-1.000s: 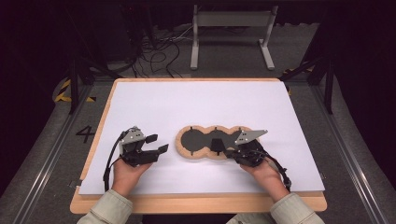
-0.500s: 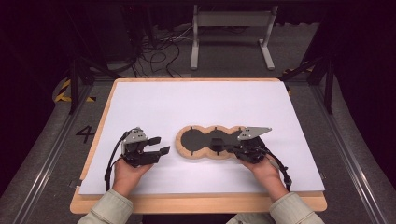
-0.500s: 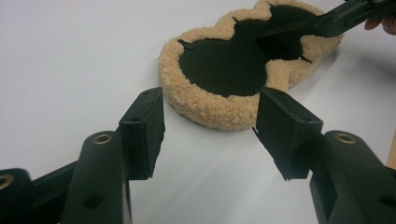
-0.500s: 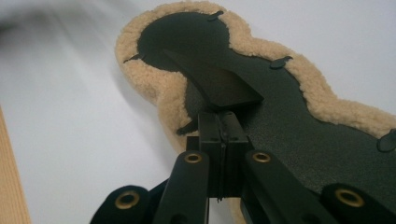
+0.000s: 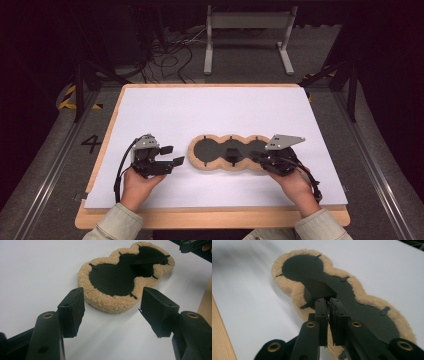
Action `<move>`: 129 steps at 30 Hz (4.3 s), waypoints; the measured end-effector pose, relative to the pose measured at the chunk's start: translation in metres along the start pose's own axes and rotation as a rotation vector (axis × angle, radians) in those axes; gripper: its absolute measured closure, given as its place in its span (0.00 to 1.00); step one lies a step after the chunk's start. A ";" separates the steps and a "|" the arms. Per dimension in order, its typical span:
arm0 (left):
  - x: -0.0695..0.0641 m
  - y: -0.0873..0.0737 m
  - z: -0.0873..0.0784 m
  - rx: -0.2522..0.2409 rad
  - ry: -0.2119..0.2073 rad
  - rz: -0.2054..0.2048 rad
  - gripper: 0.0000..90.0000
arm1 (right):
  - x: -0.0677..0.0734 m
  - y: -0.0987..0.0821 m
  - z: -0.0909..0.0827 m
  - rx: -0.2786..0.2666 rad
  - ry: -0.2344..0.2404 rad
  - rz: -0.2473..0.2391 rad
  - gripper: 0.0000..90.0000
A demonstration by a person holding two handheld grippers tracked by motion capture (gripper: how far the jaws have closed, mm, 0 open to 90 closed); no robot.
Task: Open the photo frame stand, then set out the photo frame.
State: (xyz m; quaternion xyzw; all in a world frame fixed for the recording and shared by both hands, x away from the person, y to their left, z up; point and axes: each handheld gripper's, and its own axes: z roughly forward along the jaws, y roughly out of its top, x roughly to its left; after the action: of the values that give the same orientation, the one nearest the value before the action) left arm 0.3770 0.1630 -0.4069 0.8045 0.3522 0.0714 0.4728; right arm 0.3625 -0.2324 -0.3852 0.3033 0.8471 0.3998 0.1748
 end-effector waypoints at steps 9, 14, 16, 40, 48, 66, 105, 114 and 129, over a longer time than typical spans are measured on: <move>-0.004 0.006 0.004 0.057 0.027 -0.030 0.41 | -0.014 0.002 -0.018 -0.029 -0.038 0.076 0.71; -0.004 0.010 0.010 0.072 0.051 -0.043 0.37 | -0.024 0.002 -0.022 -0.027 -0.048 0.130 0.61; -0.003 0.012 0.011 0.080 0.052 -0.050 0.36 | -0.025 0.002 -0.022 -0.023 -0.050 0.135 0.59; 0.027 0.024 0.058 0.175 0.055 -0.193 0.30 | -0.066 -0.020 -0.003 0.101 -0.068 0.317 0.27; 0.028 0.017 0.071 0.220 0.048 -0.214 0.27 | -0.077 -0.035 0.008 0.127 -0.065 0.414 0.26; 0.027 0.013 0.084 0.266 0.037 -0.261 0.19 | -0.076 -0.042 0.033 0.214 -0.044 0.483 0.15; 0.012 0.014 0.091 0.271 -0.016 -0.319 0.28 | -0.074 -0.041 0.034 0.265 -0.011 0.563 0.13; 0.006 0.020 0.081 0.220 0.017 -0.297 0.31 | -0.073 -0.037 0.025 0.242 -0.019 0.586 0.18; 0.000 0.023 0.071 0.199 0.097 -0.233 0.43 | -0.074 -0.039 0.007 0.187 -0.076 0.584 0.62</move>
State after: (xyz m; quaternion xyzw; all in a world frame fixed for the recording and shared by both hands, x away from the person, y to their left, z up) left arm 0.4204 0.1054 -0.4273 0.7966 0.4709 0.0197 0.3784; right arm 0.4076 -0.2958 -0.4160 0.5636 0.7499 0.3419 0.0555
